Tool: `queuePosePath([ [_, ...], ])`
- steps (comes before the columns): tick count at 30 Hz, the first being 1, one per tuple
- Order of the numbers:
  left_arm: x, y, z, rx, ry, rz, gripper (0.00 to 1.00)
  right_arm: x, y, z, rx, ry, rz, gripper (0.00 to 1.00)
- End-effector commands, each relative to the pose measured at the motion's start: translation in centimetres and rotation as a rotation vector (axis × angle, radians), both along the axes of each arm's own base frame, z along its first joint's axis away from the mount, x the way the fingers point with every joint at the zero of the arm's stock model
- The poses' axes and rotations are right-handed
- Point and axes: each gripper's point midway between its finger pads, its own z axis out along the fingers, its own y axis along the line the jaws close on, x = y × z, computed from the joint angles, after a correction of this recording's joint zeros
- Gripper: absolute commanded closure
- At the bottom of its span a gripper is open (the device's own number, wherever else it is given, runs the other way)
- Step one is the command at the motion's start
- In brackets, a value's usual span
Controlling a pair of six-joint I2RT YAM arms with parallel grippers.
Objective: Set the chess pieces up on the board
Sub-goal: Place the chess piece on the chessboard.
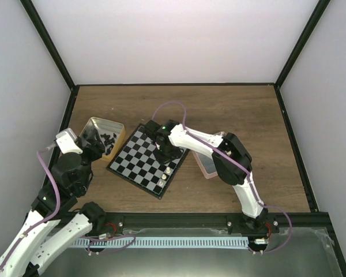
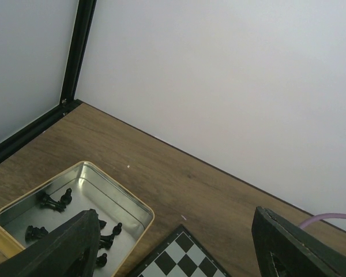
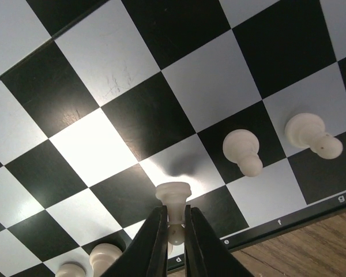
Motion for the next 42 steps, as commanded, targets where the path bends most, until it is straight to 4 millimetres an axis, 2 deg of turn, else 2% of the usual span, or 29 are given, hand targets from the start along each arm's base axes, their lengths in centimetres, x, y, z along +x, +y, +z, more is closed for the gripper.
queuePosePath([
  [1,0.0,0.1,0.2,0.003,-0.015,0.002,0.26,-0.1,0.4,0.6,-0.011,-0.01,0.023,0.9],
  [10,-0.1,0.2,0.2,0.003,-0.014,0.006,0.26,0.2,0.6,0.8,-0.003,-0.021,0.023,0.83],
  [22,0.0,0.2,0.1,0.002,-0.014,0.004,0.26,-0.2,0.7,0.3,0.004,-0.01,0.014,0.84],
  [30,0.0,0.1,0.1,0.003,-0.012,0.001,0.26,-0.1,0.9,-0.1,0.016,-0.013,0.009,0.93],
  [42,0.0,0.2,0.1,0.003,-0.013,0.003,0.26,0.5,1.0,-0.5,0.015,-0.042,-0.002,0.94],
])
